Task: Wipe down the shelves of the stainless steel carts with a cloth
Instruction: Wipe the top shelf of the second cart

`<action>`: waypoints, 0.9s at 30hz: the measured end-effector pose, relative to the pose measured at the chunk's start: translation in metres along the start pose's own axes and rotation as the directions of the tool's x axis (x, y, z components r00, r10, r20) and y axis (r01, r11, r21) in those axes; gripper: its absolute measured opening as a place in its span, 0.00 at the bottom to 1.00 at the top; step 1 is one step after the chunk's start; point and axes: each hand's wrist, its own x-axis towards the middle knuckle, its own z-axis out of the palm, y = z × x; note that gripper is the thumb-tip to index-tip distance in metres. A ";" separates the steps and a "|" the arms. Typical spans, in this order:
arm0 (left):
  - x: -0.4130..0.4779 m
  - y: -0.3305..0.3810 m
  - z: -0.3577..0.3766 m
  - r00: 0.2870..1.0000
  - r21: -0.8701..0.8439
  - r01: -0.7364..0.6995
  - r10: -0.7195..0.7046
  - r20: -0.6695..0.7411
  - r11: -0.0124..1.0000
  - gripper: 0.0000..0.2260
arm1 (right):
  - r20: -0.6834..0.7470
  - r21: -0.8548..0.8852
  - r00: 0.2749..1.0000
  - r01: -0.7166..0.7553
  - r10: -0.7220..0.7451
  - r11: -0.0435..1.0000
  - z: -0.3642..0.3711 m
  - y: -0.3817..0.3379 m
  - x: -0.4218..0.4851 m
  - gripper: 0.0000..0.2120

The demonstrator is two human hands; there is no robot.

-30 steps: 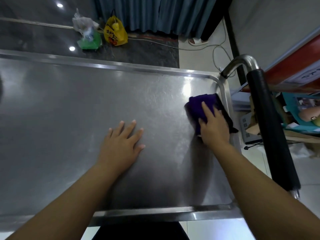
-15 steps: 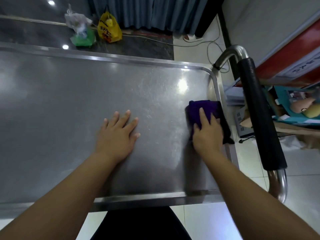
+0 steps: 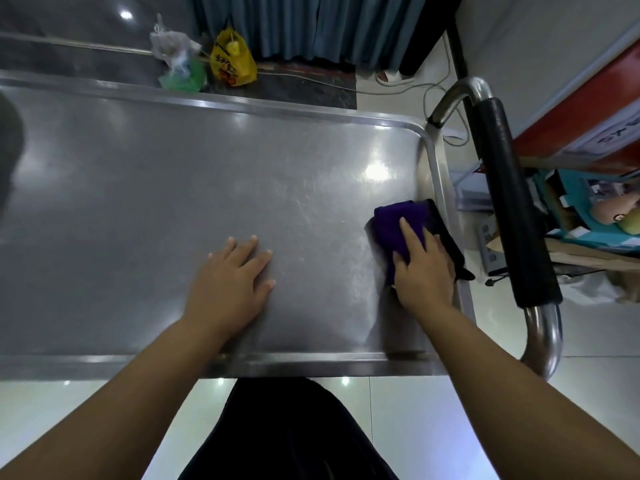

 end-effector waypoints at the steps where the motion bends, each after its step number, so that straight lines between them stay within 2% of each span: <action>1: -0.013 0.004 0.002 1.000 0.004 -0.019 0.019 -0.010 1.000 0.20 | 0.000 -0.007 1.000 0.000 0.000 1.000 -0.001 0.000 -0.001 0.27; 5: -0.047 0.015 0.015 0.998 0.083 -0.051 0.054 -0.040 0.995 0.20 | 0.023 -0.031 0.997 -0.066 0.067 0.997 -0.003 -0.012 -0.003 0.27; 7: -0.050 0.015 0.020 0.999 0.101 -0.030 0.033 -0.025 0.994 0.20 | 0.078 -0.087 0.997 -0.018 0.025 0.996 0.002 -0.032 -0.017 0.27; 9: -0.050 0.011 0.023 1.000 0.081 -0.009 0.011 -0.023 0.997 0.23 | 0.151 -0.077 0.963 0.238 -0.225 0.968 0.013 -0.046 -0.047 0.28; 11: -0.050 0.008 0.024 0.999 0.084 -0.008 0.012 -0.037 0.996 0.26 | 0.245 -0.015 0.836 0.509 -0.491 0.860 0.013 -0.038 -0.068 0.28; 12: -0.050 0.006 0.026 0.999 0.085 -0.012 0.015 -0.041 0.996 0.25 | 0.270 0.016 0.788 0.572 -0.554 0.820 0.008 -0.025 -0.068 0.28; 13: -0.049 0.005 0.027 0.999 0.083 -0.015 0.019 -0.045 0.996 0.24 | 0.267 0.034 0.793 0.559 -0.547 0.828 0.002 -0.010 -0.063 0.29; 14: -0.048 0.004 0.029 0.999 0.088 -0.017 0.021 -0.044 0.996 0.23 | 0.246 0.043 0.847 0.476 -0.471 0.878 -0.004 0.004 -0.057 0.29; 16: -0.046 0.004 0.032 0.999 0.104 -0.006 0.010 -0.038 0.995 0.24 | 0.170 0.032 0.969 0.177 -0.180 0.984 -0.013 0.024 -0.046 0.28; 18: -0.045 0.005 0.033 0.999 0.109 -0.004 0.008 -0.034 0.994 0.24 | 0.106 -0.068 0.992 -0.058 0.065 0.996 -0.010 0.017 -0.047 0.27; 19: -0.046 0.005 0.034 0.999 0.105 -0.005 0.009 -0.034 0.994 0.24 | 0.094 -0.110 0.988 -0.109 0.120 0.988 -0.005 0.005 -0.053 0.27; 20: -0.046 0.005 0.034 0.999 0.095 -0.006 0.010 -0.039 0.995 0.23 | 0.102 -0.122 0.987 -0.110 0.123 0.986 0.001 -0.009 -0.061 0.27; 21: -0.046 0.005 0.034 0.999 0.087 -0.007 0.011 -0.044 0.996 0.23 | 0.127 -0.109 0.990 -0.047 0.061 0.993 0.006 -0.020 -0.071 0.28; 22: -0.047 0.004 0.034 0.999 0.090 -0.008 0.012 -0.047 0.996 0.23 | 0.167 -0.081 0.984 0.071 -0.057 0.994 0.009 -0.026 -0.083 0.28; 24: -0.049 0.001 0.035 0.999 0.108 -0.007 0.013 -0.051 0.994 0.23 | 0.253 -0.020 0.916 0.328 -0.313 0.944 0.006 -0.020 -0.102 0.29; 25: -0.050 0.000 0.036 0.998 0.111 -0.010 0.017 -0.058 0.994 0.23 | 0.278 -0.013 0.889 0.383 -0.364 0.924 0.000 -0.008 -0.104 0.30; 26: -0.050 0.001 0.037 0.997 0.111 -0.018 0.025 -0.069 0.994 0.23 | 0.281 -0.037 0.899 0.359 -0.335 0.933 -0.006 0.005 -0.104 0.30; 27: -0.051 0.001 0.038 0.996 0.108 -0.025 0.033 -0.080 0.994 0.23 | 0.263 -0.082 0.934 0.272 -0.242 0.959 -0.010 0.018 -0.102 0.29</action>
